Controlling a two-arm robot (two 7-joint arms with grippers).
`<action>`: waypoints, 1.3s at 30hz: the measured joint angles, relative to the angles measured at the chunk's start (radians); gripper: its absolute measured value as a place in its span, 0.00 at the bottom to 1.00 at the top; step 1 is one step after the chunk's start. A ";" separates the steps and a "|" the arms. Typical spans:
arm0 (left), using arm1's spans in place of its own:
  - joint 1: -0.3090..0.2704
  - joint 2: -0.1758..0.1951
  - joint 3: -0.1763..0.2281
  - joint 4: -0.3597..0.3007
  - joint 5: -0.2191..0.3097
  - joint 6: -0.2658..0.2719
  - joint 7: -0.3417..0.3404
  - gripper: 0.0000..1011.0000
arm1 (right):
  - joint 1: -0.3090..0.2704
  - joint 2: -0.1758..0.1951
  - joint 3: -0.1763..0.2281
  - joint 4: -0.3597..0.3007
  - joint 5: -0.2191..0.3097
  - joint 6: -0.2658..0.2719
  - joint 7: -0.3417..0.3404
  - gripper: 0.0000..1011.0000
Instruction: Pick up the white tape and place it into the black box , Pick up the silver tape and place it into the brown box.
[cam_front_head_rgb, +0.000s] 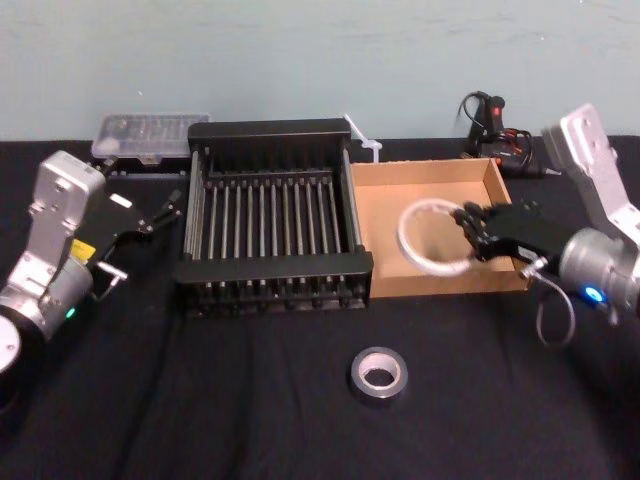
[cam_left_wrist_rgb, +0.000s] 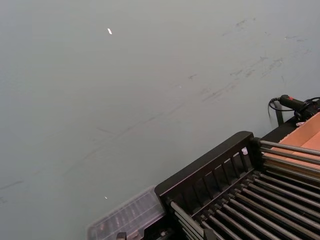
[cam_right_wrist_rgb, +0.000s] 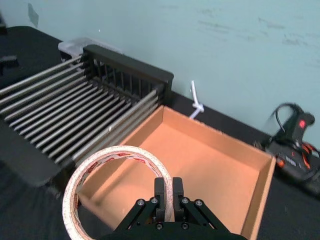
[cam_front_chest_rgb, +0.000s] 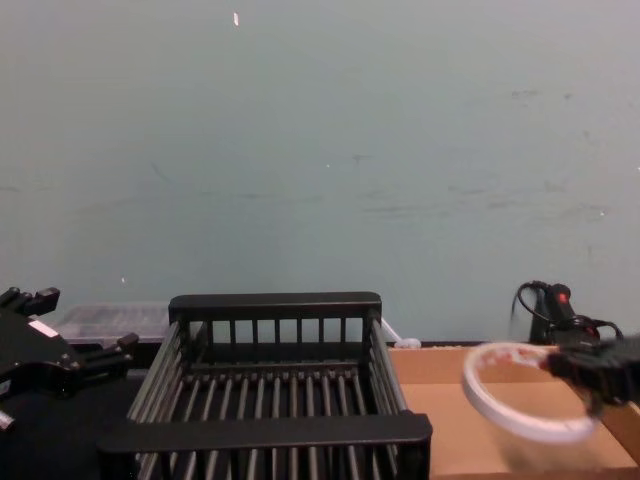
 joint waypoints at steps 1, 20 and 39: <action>0.000 0.000 0.000 0.000 0.000 0.000 0.000 0.99 | 0.025 -0.014 -0.010 0.019 -0.006 0.000 0.002 0.10; 0.000 0.000 0.000 0.000 0.000 0.000 0.000 0.99 | 0.230 -0.152 -0.125 0.186 -0.069 -0.011 0.047 0.10; 0.000 0.000 0.000 0.000 0.000 0.000 0.000 0.99 | 0.340 -0.266 -0.194 0.350 -0.104 -0.052 0.084 0.10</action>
